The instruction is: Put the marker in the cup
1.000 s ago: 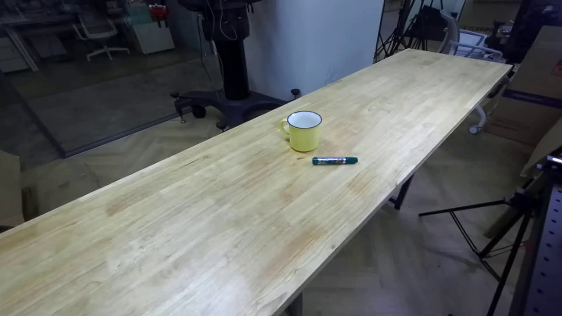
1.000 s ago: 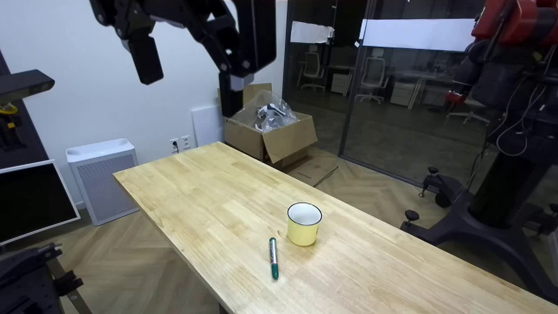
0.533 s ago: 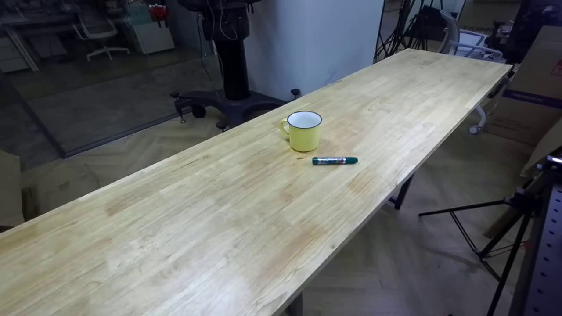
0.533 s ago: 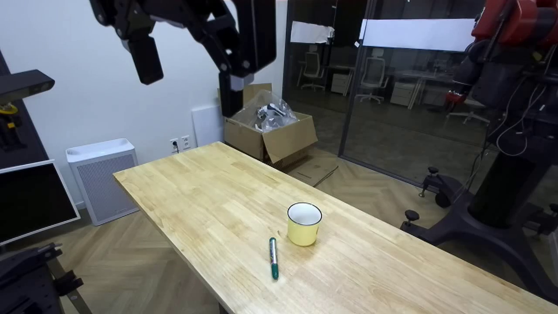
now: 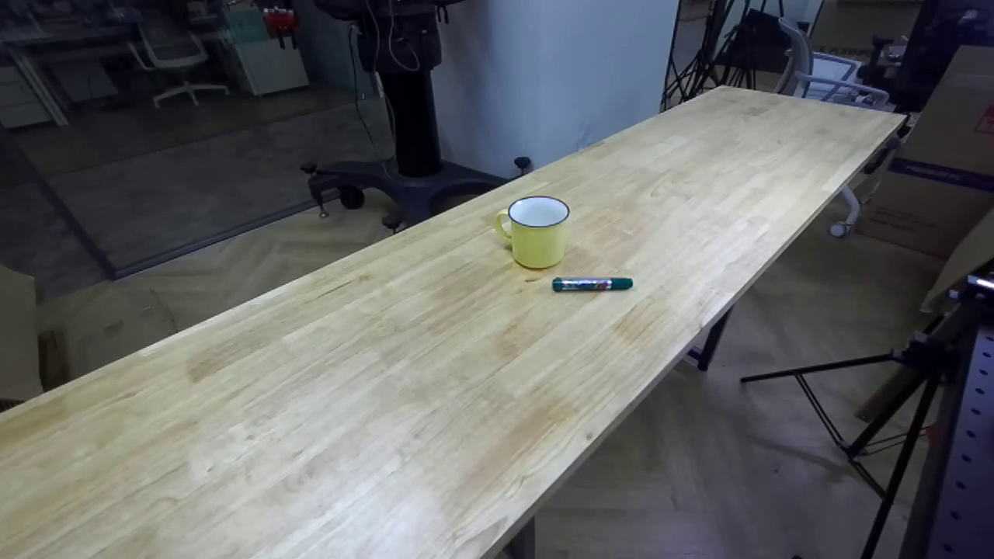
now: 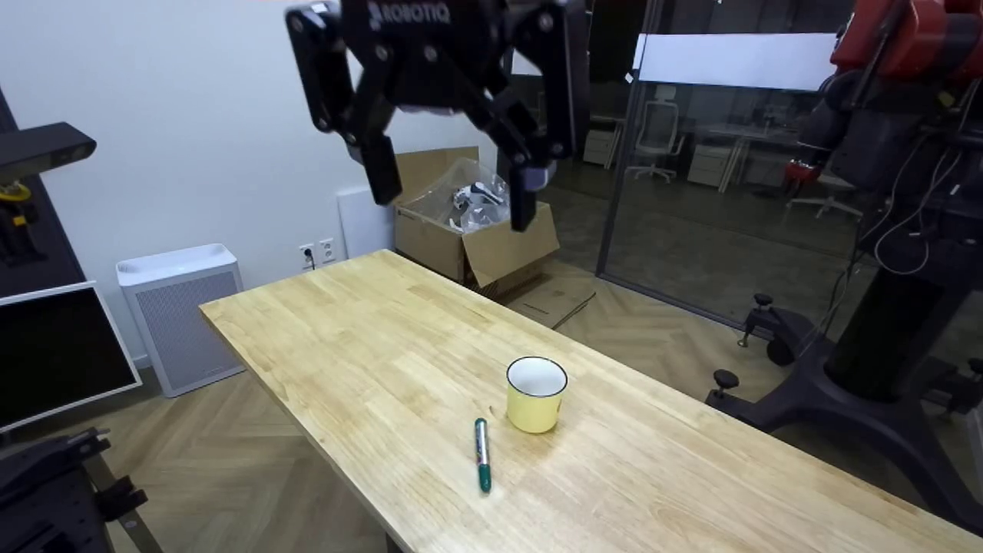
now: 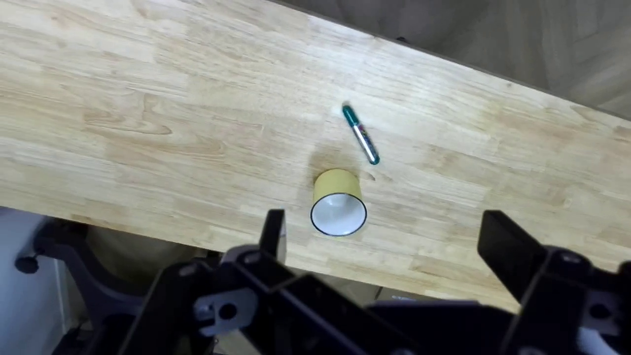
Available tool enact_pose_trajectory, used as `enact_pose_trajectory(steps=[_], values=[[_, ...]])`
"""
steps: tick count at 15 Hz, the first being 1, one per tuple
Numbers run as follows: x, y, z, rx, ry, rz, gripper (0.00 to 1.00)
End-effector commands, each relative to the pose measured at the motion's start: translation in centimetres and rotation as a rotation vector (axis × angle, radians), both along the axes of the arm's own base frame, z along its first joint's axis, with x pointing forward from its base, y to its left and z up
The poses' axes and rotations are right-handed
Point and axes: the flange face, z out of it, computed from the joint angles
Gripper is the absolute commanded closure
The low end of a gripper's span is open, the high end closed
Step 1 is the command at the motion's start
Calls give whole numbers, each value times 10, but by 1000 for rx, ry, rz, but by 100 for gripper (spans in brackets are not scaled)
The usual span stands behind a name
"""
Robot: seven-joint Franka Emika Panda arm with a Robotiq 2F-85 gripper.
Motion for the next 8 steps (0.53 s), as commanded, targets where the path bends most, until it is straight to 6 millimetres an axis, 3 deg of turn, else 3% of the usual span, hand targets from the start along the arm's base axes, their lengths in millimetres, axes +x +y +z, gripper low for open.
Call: enact_pose_trajectory(steps=[1,4,8], values=[[57,10,-55,-103,157,29,0],[90,30,-110,-136,305,123,0],[130,59,-154,-195,309,256,0]])
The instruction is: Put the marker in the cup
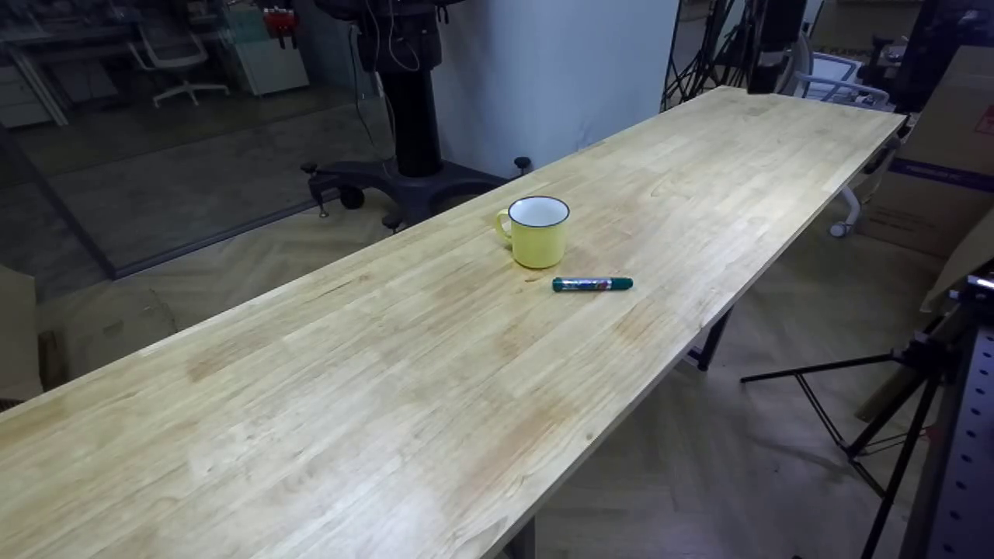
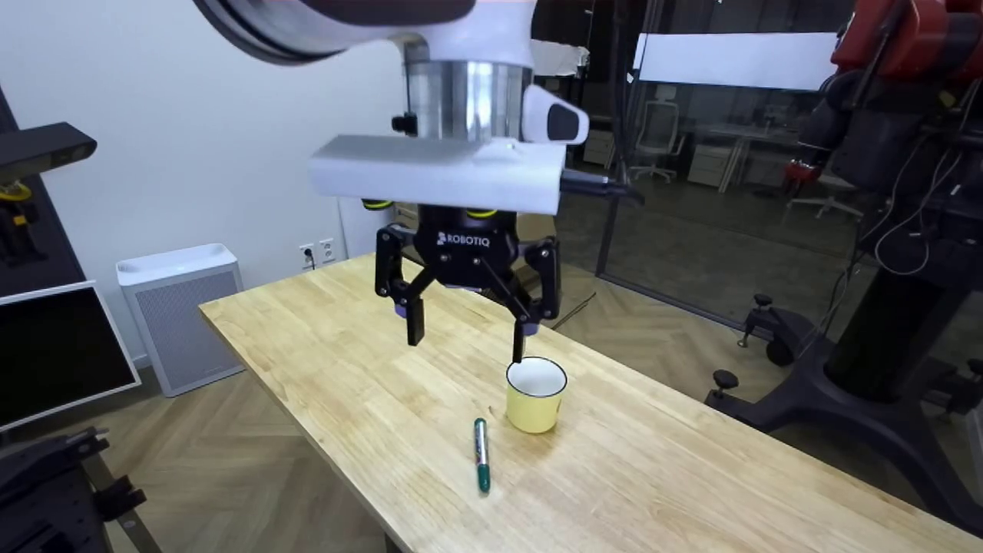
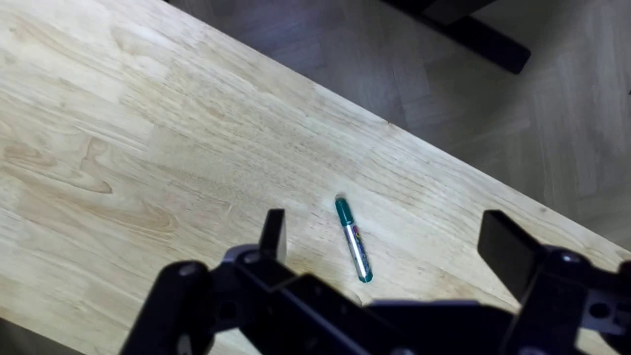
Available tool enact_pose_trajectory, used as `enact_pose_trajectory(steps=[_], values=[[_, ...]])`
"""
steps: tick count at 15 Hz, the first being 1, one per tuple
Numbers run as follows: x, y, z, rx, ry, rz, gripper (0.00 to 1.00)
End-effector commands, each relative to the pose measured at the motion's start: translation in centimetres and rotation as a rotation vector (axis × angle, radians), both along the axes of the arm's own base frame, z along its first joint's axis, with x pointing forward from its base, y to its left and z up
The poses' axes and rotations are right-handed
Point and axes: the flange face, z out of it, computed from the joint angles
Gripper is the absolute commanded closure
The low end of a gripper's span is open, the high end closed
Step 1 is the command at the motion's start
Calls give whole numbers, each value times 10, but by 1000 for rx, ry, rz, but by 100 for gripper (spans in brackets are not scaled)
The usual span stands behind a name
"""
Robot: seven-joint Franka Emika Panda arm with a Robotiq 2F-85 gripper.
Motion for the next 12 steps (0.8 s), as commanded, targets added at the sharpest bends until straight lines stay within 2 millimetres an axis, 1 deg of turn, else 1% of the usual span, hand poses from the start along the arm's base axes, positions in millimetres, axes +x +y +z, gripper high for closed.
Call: enact_pose_trajectory(steps=[1,2,3,4,5,8,9,12], values=[[43,19,-25,-39,-24,113,0],[51,24,-27,-63,-65,132,0],[33,21,-27,-32,-30,91,0],[37,26,-34,-33,-32,101,0],[37,27,-38,-31,-23,103,0],[36,22,-35,-32,-25,92,0],[37,23,-36,-16,-56,93,0],[49,34,-52,-22,-185,102,0]])
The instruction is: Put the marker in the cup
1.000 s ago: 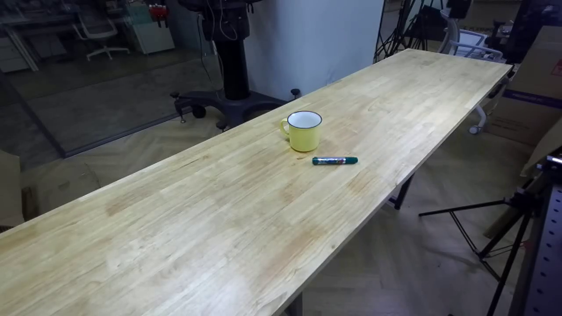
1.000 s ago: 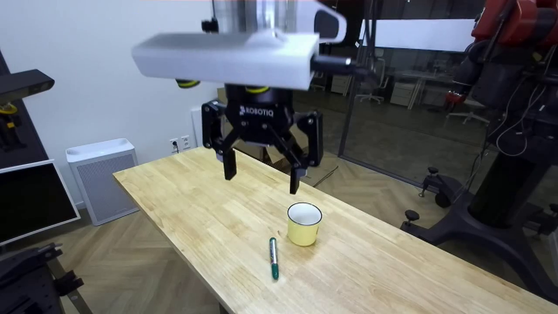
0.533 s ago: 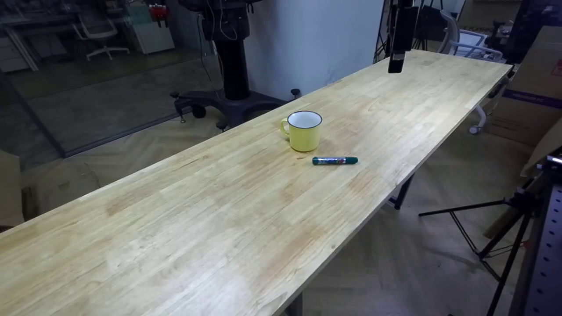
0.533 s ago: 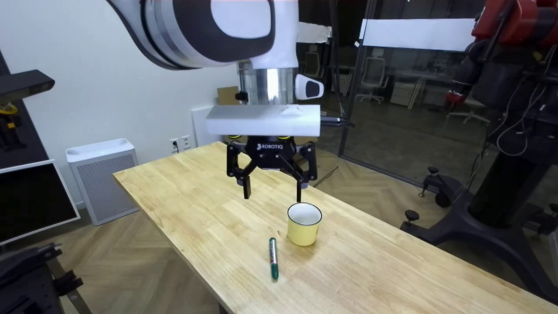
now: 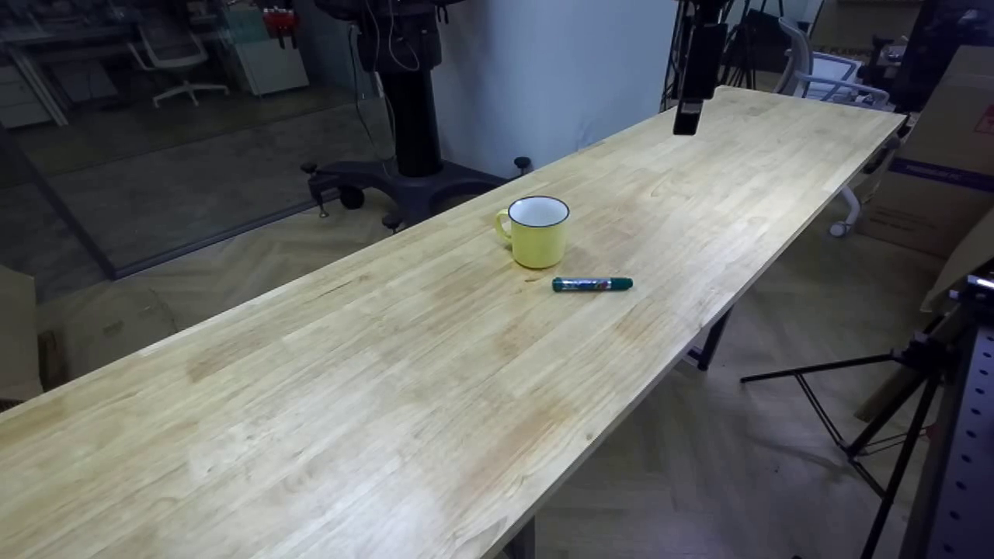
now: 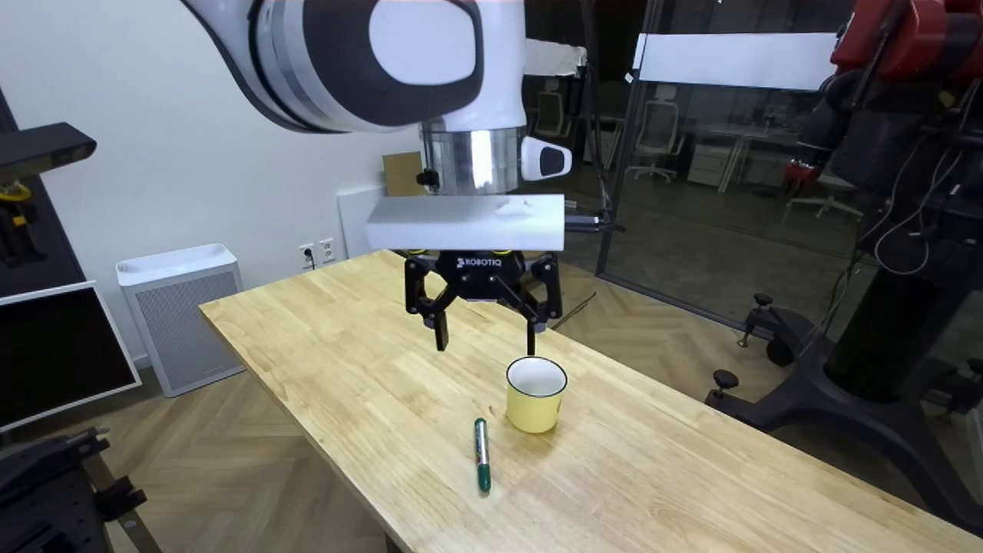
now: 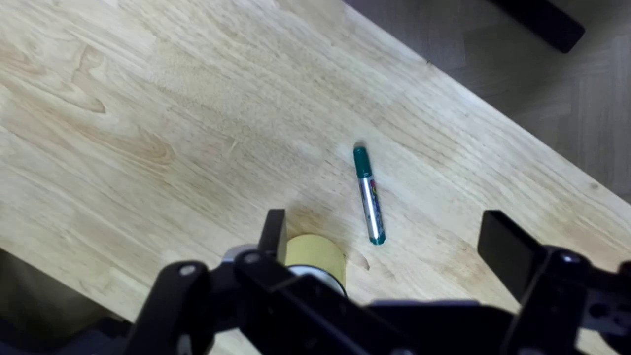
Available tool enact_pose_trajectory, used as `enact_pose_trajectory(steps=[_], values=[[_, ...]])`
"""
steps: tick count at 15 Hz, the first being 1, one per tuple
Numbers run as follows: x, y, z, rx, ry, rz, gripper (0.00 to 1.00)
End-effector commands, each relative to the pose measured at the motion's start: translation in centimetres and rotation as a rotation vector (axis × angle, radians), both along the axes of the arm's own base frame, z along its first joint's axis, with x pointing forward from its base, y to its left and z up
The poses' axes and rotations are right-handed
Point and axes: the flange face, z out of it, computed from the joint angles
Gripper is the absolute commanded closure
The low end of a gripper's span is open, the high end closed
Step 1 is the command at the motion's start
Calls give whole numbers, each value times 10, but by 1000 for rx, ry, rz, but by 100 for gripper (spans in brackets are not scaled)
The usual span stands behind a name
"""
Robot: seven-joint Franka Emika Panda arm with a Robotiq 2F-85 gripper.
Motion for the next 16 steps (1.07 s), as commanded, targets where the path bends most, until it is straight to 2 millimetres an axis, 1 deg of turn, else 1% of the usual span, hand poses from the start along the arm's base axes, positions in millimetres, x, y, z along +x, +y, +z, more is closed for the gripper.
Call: enact_pose_trajectory(steps=[1,3,5,6,7,9,10,11,12,14,16], values=[[13,13,-22,11,-136,12,0],[19,21,-39,18,-200,25,0],[21,30,-60,83,-237,-21,0],[21,39,-70,121,-237,-39,0],[22,43,-79,153,-234,-56,0],[24,48,-94,208,-216,-63,0],[24,46,-100,215,-203,-51,0],[23,42,-105,216,-183,-38,0],[16,51,-101,202,-188,-45,0],[16,44,-108,204,-176,-42,0],[19,41,-110,202,-168,-28,0]])
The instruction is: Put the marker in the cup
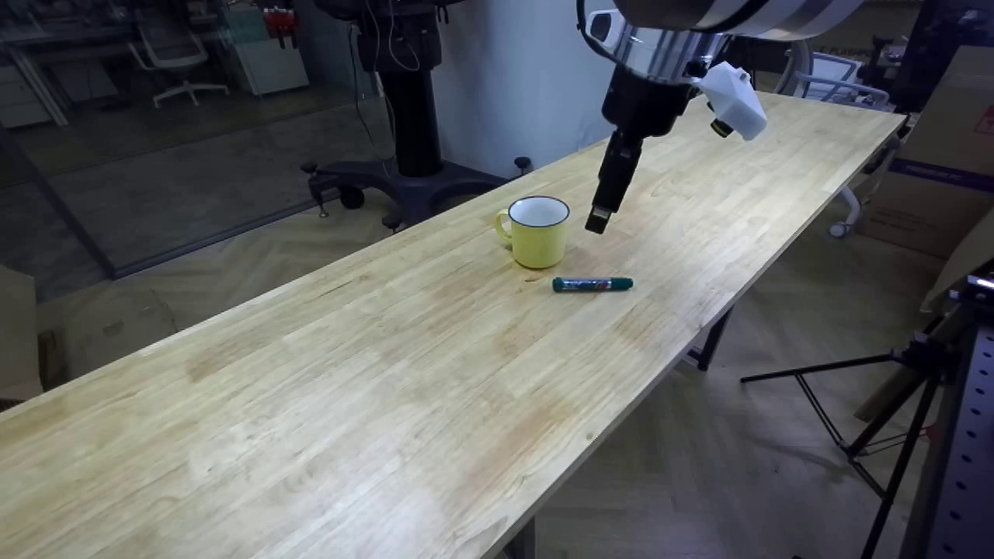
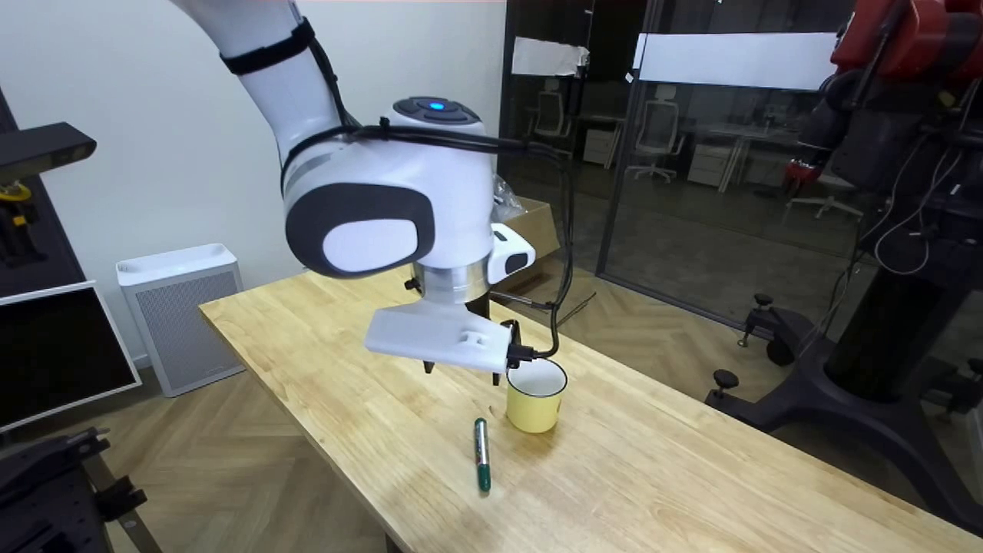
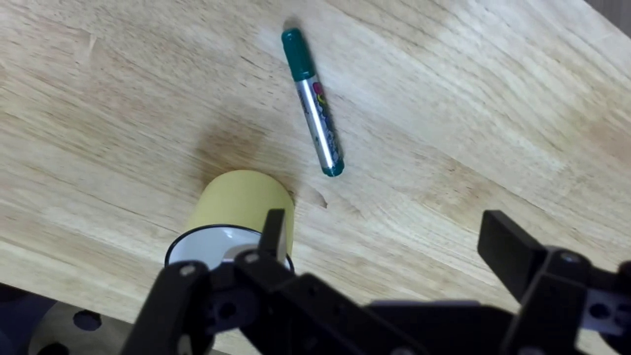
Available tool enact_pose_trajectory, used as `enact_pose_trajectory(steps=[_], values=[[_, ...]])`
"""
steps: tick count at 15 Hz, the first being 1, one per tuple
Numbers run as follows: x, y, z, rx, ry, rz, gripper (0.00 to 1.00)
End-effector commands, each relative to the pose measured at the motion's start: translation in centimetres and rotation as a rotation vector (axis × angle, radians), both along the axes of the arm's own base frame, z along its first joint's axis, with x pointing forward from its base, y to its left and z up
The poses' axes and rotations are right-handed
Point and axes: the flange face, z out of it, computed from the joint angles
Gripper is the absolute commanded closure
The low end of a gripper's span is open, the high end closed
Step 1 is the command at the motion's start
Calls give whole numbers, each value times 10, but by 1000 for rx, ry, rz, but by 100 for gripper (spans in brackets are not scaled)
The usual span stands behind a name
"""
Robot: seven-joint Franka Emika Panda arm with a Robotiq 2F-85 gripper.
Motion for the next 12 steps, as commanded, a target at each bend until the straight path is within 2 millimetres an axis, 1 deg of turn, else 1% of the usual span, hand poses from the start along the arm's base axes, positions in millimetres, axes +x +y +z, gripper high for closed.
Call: enact_pose_trajectory(steps=[1,5,9,12], values=[[5,-6,-5,-5,24,17,0],[16,-26,-26,-4,81,26,0],[28,-43,-51,-26,132,74,0],[38,-42,-68,-59,163,115,0]])
